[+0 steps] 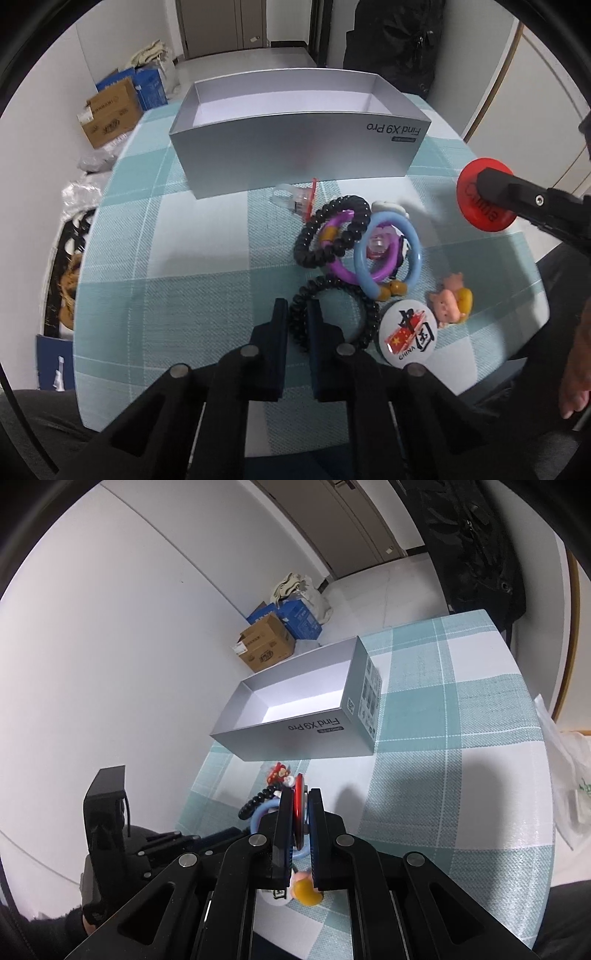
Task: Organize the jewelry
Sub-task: 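Grasp a black bead bracelet with the left gripper, then lower the black bracelet into the box with the left gripper while the right drops the ornament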
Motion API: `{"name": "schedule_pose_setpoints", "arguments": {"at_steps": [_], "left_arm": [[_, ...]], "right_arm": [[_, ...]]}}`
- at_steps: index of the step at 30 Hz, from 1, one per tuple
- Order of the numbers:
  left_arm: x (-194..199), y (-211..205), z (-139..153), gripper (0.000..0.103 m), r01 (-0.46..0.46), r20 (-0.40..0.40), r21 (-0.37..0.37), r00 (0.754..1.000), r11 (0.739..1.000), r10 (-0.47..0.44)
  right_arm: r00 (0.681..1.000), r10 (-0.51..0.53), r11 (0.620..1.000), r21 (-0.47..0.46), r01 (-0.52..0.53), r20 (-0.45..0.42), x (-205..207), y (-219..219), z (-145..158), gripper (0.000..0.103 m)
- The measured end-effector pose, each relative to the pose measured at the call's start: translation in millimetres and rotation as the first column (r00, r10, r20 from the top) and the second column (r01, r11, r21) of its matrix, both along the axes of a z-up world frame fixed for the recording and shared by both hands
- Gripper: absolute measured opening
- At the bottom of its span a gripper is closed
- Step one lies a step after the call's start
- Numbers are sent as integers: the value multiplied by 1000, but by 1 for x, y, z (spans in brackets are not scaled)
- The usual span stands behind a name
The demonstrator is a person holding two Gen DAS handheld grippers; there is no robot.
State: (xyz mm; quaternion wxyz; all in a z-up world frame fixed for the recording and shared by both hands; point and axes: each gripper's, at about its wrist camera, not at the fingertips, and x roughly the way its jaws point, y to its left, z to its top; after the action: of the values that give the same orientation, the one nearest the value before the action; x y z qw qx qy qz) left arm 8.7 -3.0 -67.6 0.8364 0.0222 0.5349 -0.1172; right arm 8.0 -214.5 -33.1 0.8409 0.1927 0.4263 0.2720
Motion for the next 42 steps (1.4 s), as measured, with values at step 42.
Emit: {"name": "schedule_pose_setpoints", "arguments": {"at_steps": [42], "left_arm": [[111, 28, 52, 5, -31, 82, -240, 995, 970, 52]], "right_arm": [[994, 109, 994, -3, -109, 32, 132, 56, 22, 6]]}}
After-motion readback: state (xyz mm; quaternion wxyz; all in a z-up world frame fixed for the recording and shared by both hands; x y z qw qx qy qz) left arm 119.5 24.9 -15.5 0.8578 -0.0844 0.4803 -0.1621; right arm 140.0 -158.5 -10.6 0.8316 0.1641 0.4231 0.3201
